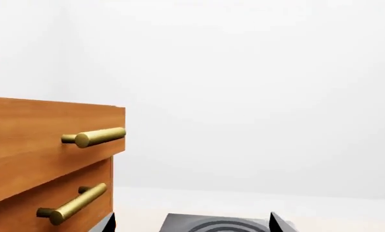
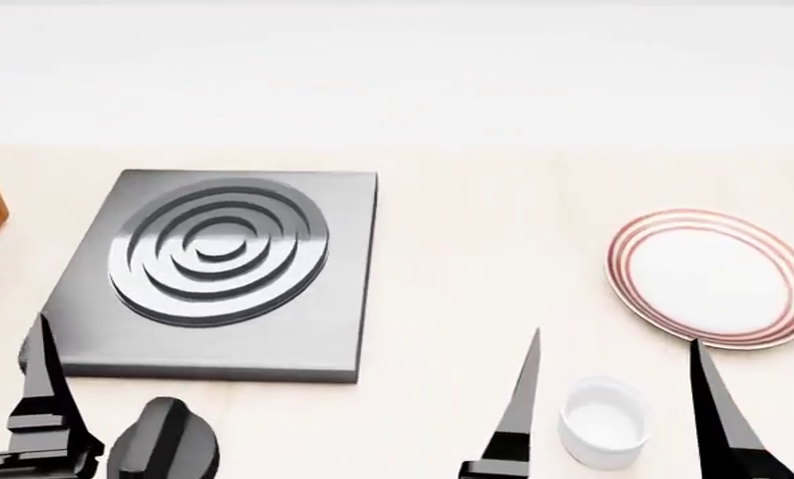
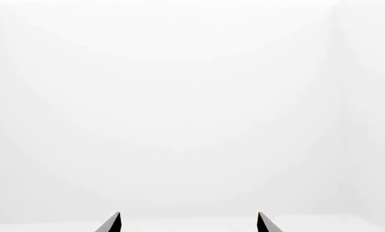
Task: Pick the akita bowl on the cookies box and place it on the plate.
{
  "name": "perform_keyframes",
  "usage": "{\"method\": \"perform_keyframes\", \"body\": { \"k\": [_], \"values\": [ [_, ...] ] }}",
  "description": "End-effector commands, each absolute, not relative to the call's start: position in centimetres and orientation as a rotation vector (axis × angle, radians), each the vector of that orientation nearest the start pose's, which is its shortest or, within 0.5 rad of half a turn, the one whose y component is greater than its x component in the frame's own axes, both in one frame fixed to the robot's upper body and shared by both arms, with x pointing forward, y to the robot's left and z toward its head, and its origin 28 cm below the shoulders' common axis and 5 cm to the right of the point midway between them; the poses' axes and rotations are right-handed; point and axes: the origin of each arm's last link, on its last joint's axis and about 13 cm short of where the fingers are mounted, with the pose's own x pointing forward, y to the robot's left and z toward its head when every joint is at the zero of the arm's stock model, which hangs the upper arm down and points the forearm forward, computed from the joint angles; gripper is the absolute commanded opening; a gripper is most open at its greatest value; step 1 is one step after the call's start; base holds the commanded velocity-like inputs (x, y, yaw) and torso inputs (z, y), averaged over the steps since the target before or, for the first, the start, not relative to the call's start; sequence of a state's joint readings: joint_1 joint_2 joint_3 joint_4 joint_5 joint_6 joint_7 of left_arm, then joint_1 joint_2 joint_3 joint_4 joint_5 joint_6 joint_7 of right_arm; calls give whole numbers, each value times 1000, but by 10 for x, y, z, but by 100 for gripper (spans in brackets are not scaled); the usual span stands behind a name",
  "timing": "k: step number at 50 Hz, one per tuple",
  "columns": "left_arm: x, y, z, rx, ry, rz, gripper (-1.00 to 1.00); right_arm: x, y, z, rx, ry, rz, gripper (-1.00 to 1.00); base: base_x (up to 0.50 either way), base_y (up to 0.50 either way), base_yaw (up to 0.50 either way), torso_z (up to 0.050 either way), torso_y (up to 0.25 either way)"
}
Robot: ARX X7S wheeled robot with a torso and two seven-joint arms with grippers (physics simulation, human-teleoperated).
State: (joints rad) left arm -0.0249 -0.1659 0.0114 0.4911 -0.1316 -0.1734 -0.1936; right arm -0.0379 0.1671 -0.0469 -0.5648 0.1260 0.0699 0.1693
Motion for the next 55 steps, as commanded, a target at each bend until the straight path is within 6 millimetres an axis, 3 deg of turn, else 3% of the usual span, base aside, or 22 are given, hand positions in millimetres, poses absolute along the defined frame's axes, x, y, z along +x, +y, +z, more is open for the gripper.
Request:
{"method": "perform_keyframes", "body": {
  "k": [1,50,55],
  "values": [
    [208,228,111,3,-336,110,100,193,-111,119,34,-432,-31,100,-195,-500,0,0,0],
    [208,228,111,1,-334,108,100,195,-109,115,29,-386,11,100,-178,-500,0,0,0],
    [208,228,111,1,-334,111,100,195,-107,113,8,-397,5,100,-6,-58,0,0,0]
  ]
}}
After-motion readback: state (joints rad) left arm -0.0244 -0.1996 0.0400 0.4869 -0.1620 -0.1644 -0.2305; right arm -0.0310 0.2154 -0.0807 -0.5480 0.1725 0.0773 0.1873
